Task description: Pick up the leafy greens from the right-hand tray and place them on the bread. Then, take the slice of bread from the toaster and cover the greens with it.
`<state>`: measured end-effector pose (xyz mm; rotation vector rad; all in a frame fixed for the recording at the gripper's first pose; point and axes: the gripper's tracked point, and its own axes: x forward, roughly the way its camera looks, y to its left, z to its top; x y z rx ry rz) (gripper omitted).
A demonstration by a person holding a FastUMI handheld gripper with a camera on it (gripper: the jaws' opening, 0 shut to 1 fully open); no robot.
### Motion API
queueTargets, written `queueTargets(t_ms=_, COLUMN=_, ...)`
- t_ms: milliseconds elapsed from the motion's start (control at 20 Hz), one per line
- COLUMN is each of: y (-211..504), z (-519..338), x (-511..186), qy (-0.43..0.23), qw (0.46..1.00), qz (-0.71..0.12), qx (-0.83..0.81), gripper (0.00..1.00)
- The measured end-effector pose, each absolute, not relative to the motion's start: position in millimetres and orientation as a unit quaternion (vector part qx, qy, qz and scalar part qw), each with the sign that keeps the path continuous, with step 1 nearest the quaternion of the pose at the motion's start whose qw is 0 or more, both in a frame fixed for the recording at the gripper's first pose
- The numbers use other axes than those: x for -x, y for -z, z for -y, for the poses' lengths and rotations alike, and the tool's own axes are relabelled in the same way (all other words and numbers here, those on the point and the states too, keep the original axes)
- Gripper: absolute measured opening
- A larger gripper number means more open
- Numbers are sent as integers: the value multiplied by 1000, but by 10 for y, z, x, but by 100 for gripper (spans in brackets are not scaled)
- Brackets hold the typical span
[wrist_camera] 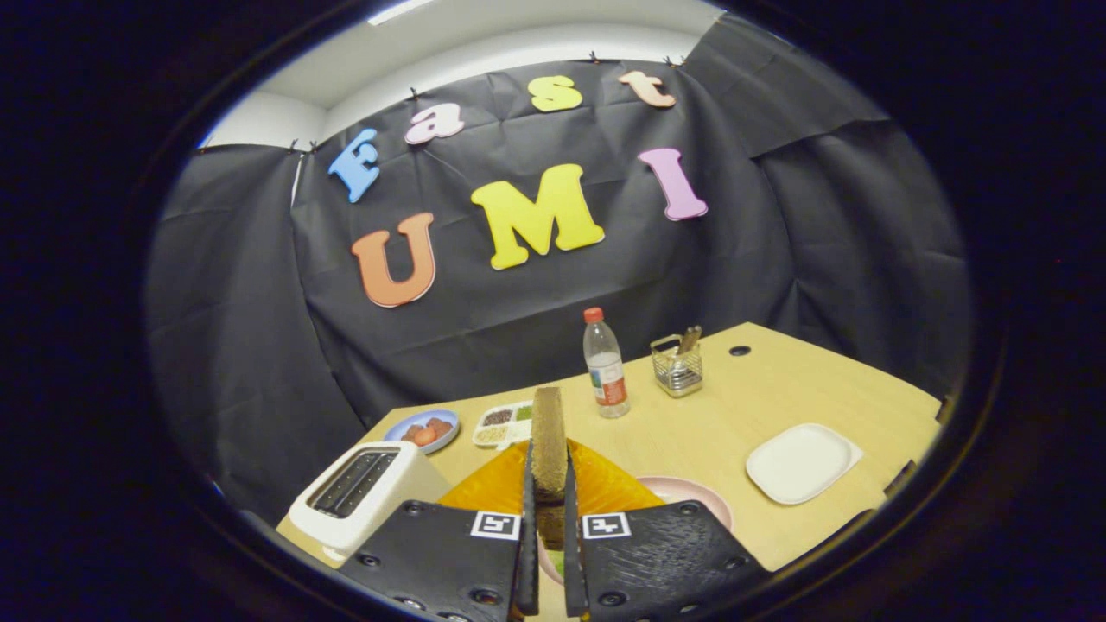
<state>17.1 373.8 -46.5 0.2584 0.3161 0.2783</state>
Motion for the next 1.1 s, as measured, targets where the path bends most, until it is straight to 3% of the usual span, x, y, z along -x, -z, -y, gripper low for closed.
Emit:
queueTargets(t_ms=800, y=1298, z=-3558, x=-217, qy=-124, qw=957, qz=-211, qx=-153, gripper=11)
queueTargets(t_ms=1100, y=1569, z=-3335, x=-237, qy=-115, qw=952, qz=-241, qx=-152, gripper=31)
